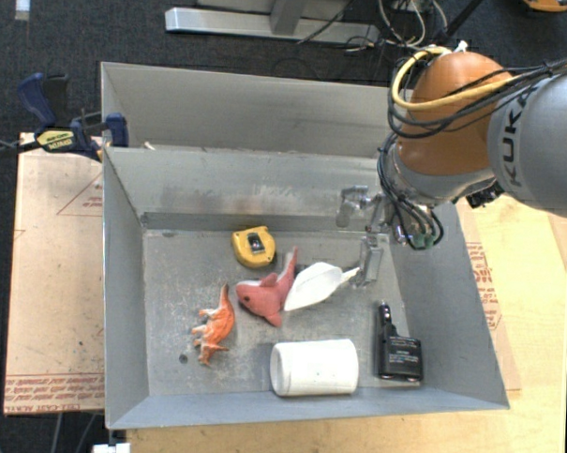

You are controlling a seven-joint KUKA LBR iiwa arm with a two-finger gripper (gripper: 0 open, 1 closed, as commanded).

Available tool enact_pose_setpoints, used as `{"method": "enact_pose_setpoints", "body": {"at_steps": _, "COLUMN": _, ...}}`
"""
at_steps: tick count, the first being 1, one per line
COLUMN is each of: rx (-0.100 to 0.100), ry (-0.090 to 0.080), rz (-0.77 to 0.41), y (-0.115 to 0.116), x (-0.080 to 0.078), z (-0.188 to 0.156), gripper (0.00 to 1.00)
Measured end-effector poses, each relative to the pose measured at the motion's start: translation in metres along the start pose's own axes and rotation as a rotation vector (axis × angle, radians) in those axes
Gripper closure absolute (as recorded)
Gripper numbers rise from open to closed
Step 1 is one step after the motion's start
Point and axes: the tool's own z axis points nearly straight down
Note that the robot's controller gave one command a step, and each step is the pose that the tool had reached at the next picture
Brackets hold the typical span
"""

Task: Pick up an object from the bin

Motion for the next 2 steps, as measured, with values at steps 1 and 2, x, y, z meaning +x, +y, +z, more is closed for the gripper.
{"method": "enact_pose_setpoints", "body": {"at_steps": 1, "rx": 0.0, "ry": -0.007, "rz": 0.0, "y": 0.0, "x": -0.0011, "z": -0.0051, "gripper": 0.0}}
{"method": "enact_pose_setpoints", "body": {"at_steps": 2, "rx": 0.001, "ry": -0.017, "rz": -0.012, "y": 0.0009, "x": -0.0001, "z": 0.0012, "gripper": 0.0}}
